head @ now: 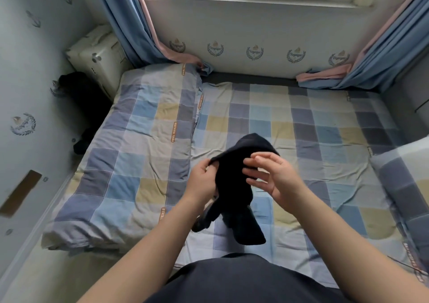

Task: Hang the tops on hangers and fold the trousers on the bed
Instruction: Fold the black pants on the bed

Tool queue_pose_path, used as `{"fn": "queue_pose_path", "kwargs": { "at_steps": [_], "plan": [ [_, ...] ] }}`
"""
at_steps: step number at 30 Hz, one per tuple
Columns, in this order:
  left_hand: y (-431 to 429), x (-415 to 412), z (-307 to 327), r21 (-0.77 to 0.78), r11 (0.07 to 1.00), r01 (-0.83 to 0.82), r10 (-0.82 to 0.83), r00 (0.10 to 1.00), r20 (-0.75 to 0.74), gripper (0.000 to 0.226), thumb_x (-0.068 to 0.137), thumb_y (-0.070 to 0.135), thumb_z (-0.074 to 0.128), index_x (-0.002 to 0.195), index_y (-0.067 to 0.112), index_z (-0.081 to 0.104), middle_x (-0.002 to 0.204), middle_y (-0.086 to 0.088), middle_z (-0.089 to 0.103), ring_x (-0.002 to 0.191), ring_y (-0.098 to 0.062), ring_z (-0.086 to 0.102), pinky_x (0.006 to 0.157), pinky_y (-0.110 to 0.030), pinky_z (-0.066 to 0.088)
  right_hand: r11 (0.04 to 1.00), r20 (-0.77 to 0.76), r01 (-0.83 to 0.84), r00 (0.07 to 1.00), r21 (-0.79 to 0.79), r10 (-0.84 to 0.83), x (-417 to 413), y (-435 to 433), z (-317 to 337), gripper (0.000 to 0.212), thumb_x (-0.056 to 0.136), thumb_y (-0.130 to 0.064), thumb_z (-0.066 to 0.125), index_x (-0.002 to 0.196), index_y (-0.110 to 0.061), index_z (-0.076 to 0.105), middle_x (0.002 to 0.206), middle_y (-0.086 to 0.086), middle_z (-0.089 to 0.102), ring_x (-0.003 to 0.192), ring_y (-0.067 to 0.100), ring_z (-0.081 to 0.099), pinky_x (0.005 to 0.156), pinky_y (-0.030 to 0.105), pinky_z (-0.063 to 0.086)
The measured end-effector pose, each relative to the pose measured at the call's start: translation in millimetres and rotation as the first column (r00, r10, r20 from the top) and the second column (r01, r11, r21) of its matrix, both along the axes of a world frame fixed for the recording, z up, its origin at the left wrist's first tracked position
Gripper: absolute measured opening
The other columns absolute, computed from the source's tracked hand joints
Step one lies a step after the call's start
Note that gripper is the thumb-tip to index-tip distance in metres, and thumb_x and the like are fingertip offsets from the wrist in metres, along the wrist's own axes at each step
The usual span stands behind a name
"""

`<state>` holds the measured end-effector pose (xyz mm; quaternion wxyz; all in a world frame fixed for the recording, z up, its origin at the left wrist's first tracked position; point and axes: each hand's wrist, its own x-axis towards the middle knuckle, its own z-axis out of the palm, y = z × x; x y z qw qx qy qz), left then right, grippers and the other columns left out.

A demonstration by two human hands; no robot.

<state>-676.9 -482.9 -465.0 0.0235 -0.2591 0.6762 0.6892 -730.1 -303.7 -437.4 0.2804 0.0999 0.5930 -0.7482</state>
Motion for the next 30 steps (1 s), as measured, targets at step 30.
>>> {"fn": "queue_pose_path", "kwargs": {
  "at_steps": [30],
  "plan": [
    [17, 10, -7, 0.029, 0.902, 0.43, -0.431, 0.895, 0.115, 0.068, 0.061, 0.059, 0.086, 0.118, 0.031, 0.06, 0.115, 0.007, 0.07, 0.103, -0.005, 0.069, 0.087, -0.029, 0.057, 0.948, 0.2, 0.309, 0.927, 0.08, -0.319, -27, -16, 12, 0.011, 0.098, -0.009, 0.054, 0.088, -0.008, 0.059, 0.079, 0.013, 0.06, 0.07, 0.023, 0.061, 0.042, 0.025, 0.051]
  ]
}}
